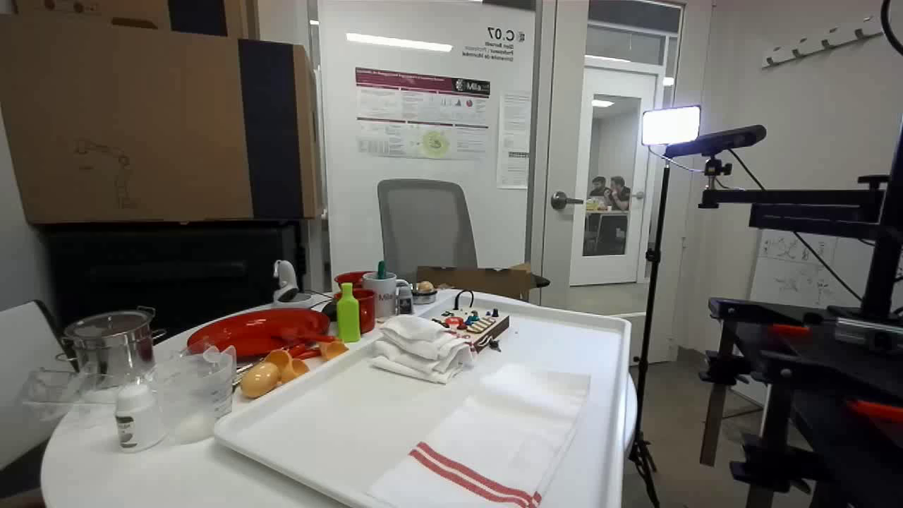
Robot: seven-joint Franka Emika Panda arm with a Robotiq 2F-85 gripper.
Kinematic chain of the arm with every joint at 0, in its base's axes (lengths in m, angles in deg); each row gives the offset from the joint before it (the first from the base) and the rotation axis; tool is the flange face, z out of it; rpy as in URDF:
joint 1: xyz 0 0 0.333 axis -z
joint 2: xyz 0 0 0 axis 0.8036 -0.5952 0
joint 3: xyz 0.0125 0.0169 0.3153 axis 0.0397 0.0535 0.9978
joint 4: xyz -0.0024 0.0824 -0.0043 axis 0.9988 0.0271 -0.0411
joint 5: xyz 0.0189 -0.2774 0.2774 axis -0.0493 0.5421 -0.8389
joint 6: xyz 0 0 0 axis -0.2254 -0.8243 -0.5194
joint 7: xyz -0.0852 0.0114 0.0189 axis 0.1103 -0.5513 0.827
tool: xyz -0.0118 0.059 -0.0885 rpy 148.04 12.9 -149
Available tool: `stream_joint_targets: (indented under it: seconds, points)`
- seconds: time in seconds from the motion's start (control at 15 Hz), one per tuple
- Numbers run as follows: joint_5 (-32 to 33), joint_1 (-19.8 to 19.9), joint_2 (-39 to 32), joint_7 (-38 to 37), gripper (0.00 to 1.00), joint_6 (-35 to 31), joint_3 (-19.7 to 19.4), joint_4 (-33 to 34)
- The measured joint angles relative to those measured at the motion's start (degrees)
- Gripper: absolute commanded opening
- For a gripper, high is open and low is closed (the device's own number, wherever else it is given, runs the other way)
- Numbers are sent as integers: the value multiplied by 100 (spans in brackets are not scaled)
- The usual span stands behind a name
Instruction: Fold the towel
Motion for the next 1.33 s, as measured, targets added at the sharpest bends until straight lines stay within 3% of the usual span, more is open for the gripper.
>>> stream_joint_targets:
  seconds: [0.6,1.33]
  points:
    - [71,59,-313,14,100,-400,332,-59]
    - [817,367,-1846,-149,100,-1479,540,-12]
